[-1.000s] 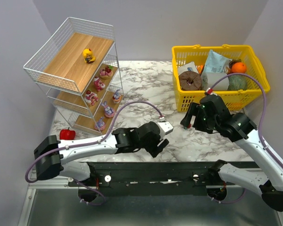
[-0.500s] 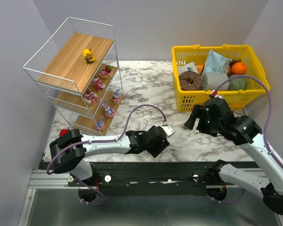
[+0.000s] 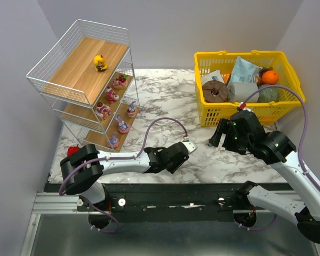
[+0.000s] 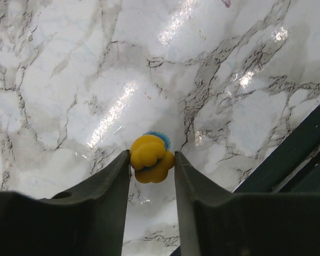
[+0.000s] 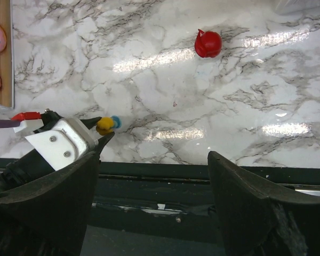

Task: Place and organize the plastic toys onto the shelf

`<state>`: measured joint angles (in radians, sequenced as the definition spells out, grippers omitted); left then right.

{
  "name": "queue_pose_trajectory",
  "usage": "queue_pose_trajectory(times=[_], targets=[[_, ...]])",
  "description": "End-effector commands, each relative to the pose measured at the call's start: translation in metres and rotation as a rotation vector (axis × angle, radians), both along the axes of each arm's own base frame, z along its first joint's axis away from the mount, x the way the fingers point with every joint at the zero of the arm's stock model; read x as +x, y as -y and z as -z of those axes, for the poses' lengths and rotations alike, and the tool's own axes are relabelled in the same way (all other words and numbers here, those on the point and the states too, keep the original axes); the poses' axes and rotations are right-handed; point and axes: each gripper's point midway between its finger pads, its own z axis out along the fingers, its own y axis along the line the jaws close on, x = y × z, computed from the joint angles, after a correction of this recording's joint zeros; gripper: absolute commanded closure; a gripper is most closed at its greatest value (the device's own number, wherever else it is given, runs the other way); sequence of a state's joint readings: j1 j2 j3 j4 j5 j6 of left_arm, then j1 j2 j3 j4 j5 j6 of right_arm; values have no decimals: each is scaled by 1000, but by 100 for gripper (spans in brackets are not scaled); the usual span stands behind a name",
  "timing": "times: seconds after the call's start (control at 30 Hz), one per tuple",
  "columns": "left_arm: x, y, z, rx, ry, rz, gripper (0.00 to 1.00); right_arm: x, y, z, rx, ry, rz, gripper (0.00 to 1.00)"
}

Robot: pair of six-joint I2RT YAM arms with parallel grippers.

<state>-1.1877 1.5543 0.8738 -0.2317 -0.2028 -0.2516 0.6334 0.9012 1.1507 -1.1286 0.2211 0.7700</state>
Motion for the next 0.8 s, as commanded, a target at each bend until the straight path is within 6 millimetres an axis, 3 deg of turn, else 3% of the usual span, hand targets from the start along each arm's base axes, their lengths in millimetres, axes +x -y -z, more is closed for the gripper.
queue_pose_trajectory(times=[0.0,0.17,0.27,0.37,0.57,0.6,0.67,0.7,0.77], targets=[[3,-2,8,2,8,-26,68,-3,11,6,-37,-12,32,11],[6,-2,8,13,-12,-75,85,-4,10,9,-36,-22,31,12],[9,-3,-1,34,-31,-138,92,-4,10,8,-33,-20,32,12],[14,-3,-25,45,-43,-216,100,-2,8,4,-22,-9,30,12],[28,-14,-95,80,-9,-384,100,5,-9,-3,17,34,-61,12],[30,-18,-118,86,1,-410,100,12,-17,-11,49,85,-94,13],[34,-20,-138,68,-13,-465,100,12,-31,-24,83,159,-219,13],[35,-25,-160,60,-20,-490,100,17,-41,-41,130,257,-277,14],[37,-28,-176,32,-56,-548,100,12,-58,-60,181,353,-411,14]])
